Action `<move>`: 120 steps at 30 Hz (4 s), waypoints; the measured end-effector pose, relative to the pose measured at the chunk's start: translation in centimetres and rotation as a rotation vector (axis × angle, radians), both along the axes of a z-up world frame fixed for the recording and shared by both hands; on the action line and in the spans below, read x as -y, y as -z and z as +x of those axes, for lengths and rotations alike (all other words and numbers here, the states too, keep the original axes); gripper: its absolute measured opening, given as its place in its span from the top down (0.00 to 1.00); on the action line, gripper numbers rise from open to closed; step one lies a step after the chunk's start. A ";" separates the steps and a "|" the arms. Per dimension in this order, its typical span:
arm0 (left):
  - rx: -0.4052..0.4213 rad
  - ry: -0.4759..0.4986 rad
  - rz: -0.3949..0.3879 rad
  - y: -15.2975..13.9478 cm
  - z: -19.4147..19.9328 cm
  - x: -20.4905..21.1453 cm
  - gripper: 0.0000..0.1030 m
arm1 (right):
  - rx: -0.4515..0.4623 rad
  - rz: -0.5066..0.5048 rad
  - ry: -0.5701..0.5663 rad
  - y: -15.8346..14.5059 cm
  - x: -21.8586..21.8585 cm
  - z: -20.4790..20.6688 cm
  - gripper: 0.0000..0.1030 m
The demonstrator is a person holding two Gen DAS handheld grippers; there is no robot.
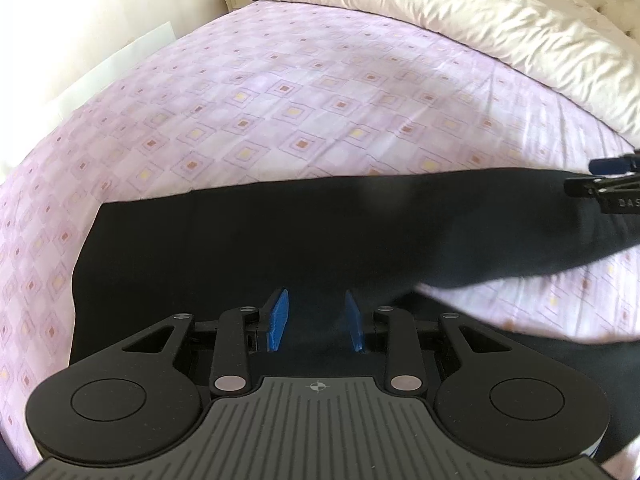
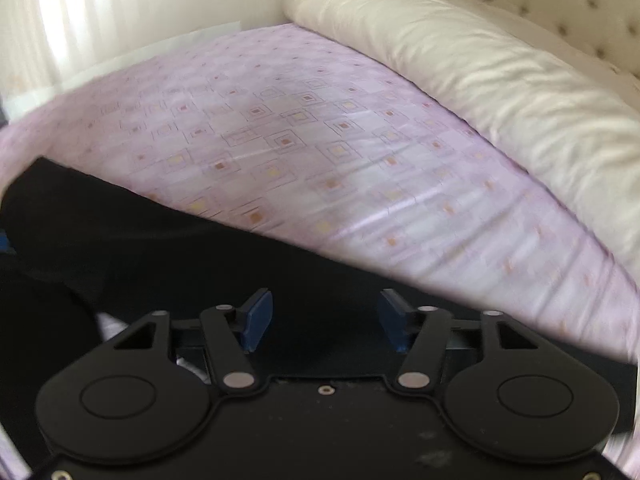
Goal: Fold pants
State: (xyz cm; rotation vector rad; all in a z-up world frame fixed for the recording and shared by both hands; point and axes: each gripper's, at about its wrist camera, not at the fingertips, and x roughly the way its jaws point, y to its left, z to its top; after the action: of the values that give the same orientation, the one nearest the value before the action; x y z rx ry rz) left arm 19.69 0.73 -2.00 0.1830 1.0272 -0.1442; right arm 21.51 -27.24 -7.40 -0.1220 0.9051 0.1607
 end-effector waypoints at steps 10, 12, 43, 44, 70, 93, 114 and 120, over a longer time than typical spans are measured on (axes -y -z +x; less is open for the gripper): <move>-0.046 -0.014 -0.028 1.2 2.6 -0.5 0.70 | -0.162 -0.020 -0.262 4.6 1.3 6.2 0.36; -0.056 -0.014 -0.038 1.2 3.0 -0.3 0.70 | -0.179 0.021 -0.269 4.7 1.9 6.4 0.44; -0.090 0.015 -0.101 0.3 3.0 1.8 0.70 | -0.135 -0.078 -0.406 4.8 0.5 5.5 0.56; -0.097 0.016 -0.106 0.4 3.1 1.6 0.70 | -0.137 -0.076 -0.424 5.2 0.4 5.9 0.55; -0.277 -0.120 -0.301 0.6 7.7 4.8 0.68 | 0.160 -0.215 -0.497 1.6 -5.5 -14.8 0.95; -0.009 -0.048 -0.219 -2.1 -1.9 4.3 0.95 | 0.154 -0.120 -0.421 0.3 -3.9 -16.0 0.95; -0.133 0.000 -0.314 4.5 -12.1 -1.3 0.93 | -0.006 0.125 0.423 -1.6 6.6 -11.3 0.54; -0.179 0.002 -0.397 4.5 -11.3 -3.1 0.93 | -0.030 0.074 0.635 1.8 7.1 -5.1 0.54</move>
State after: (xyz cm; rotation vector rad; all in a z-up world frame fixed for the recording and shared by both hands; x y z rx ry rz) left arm 8.37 3.86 -6.53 -0.1931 1.1549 -0.3671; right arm 16.41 -34.34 -9.17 0.2389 0.9270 -0.3953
